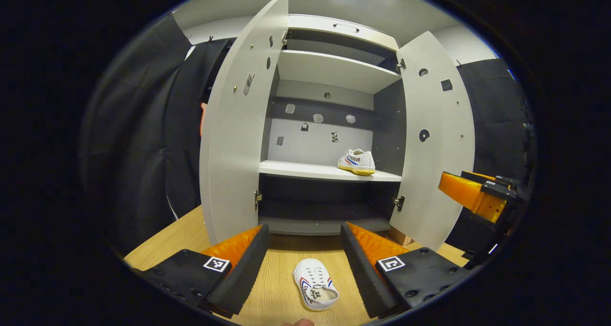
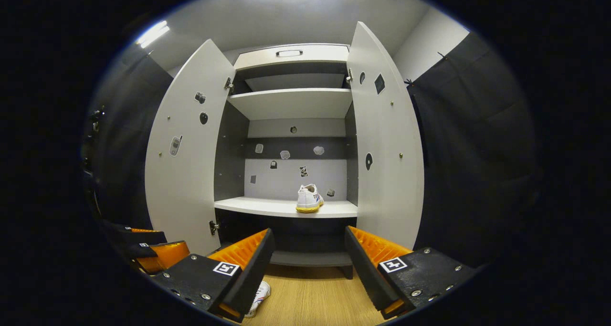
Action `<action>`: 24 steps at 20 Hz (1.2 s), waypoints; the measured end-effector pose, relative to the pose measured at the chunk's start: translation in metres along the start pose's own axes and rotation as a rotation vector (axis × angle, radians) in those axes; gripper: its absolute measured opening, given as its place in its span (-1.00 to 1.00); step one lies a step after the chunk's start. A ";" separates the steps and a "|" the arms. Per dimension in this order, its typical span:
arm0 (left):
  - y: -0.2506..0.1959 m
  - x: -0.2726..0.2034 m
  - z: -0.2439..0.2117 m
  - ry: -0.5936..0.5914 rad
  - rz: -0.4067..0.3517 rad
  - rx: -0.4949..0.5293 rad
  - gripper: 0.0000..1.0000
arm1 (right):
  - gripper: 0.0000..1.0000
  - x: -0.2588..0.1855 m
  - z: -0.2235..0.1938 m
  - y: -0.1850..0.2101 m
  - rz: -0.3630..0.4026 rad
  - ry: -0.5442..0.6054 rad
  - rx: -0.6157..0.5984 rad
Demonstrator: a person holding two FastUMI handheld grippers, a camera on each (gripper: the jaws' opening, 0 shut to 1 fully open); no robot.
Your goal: Grab one shoe with the right hand and put it into the shoe cabinet, grab the other shoe with the left hand and put it into the shoe cabinet; then close the right door with the right hand and the left door with the left hand.
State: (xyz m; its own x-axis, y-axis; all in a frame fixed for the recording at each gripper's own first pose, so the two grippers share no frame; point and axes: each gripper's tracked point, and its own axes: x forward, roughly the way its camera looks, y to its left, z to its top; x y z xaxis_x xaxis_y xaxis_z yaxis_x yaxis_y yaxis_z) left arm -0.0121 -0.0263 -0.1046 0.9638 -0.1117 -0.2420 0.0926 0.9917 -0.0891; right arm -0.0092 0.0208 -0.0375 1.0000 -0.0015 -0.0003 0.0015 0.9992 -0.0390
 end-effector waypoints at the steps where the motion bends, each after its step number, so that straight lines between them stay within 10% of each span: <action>1: -0.001 0.005 -0.005 0.028 -0.016 -0.002 0.93 | 0.81 -0.003 -0.001 -0.001 0.000 -0.001 -0.007; 9: 0.000 0.038 -0.165 0.532 -0.103 -0.065 0.95 | 0.82 -0.011 -0.016 0.006 0.032 0.027 -0.030; 24: 0.030 0.056 -0.275 0.871 0.034 -0.029 1.00 | 0.84 -0.005 -0.043 -0.013 -0.001 0.105 -0.012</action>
State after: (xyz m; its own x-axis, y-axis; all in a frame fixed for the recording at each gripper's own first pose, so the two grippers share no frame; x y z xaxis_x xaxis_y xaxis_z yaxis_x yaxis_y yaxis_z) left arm -0.0237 -0.0205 -0.3867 0.4310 -0.1028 -0.8965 0.0493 0.9947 -0.0903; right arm -0.0143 0.0060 -0.0797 0.9944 -0.0073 -0.1053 0.0020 0.9987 -0.0509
